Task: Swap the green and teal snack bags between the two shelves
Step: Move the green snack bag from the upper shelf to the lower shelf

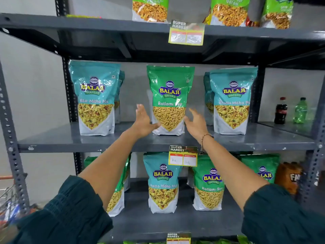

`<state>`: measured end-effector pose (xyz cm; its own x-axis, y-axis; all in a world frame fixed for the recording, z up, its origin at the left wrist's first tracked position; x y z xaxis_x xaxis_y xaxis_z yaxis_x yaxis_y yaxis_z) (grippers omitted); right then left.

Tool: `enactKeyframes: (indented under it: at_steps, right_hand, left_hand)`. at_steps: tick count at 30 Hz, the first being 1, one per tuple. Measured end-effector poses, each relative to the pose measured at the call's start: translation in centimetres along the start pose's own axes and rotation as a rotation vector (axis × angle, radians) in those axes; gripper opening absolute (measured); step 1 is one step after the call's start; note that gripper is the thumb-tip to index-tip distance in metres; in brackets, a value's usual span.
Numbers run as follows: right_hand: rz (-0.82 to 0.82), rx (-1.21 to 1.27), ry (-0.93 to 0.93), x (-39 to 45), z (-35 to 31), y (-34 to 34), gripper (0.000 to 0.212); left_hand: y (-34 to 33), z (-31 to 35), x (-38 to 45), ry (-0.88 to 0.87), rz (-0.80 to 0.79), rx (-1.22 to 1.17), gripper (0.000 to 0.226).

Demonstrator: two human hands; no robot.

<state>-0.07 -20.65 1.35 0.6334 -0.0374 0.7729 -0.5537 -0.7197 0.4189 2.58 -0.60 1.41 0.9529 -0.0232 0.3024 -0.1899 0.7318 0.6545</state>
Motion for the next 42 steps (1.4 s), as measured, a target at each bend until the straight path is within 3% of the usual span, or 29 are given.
enactKeyframes:
  at_steps: [6,9,12,14,17,24,34,42]
  right_hand:
    - [-0.134,0.275,-0.208,2.4,4.1,-2.6,0.077]
    - [-0.125,0.429,-0.192,3.5,5.3,-3.5,0.061]
    - [-0.103,0.474,-0.159,4.0,5.5,-3.8,0.042]
    - [-0.068,0.49,-0.144,3.9,5.6,-3.6,0.039]
    - [-0.033,0.509,-0.122,3.5,5.2,-3.3,0.039]
    - [-0.012,0.521,-0.103,-0.3,1.4,-1.5,0.04]
    - [-0.006,0.421,-0.043,-8.3,-5.9,3.8,0.026]
    - [-0.052,0.403,-0.07,-16.8,-5.9,2.4,0.052]
  left_hand:
    - [-1.6,-0.3,3.3,0.167,-0.171,-0.263,0.11]
    - [-2.4,-0.1,4.9,0.193,-0.182,-0.359,0.101]
    - [-3.2,0.0,5.6,0.183,-0.164,-0.411,0.076]
    - [-3.3,-0.1,5.9,0.161,-0.126,-0.379,0.066]
    - [-2.8,-0.3,5.4,0.149,-0.065,-0.33,0.068]
    - [-0.6,-0.5,-0.2,0.066,-0.013,-0.287,0.065]
    - [1.7,-0.9,-11.1,0.012,-0.009,-0.299,0.076]
    - [-0.2,-5.9,-17.5,0.06,-0.047,-0.323,0.057]
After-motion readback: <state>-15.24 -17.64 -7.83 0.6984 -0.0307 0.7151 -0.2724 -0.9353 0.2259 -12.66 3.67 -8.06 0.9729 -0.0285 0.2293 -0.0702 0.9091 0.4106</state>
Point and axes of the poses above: each hand's wrist, its own x-axis towards the middle knuckle, its own y-axis out of the back of the hand, z = x × y, the point moved 3 cm from there along x, towards the middle knuckle, and after that the axes turned 15 degrees about y, right-handed, at the moved point
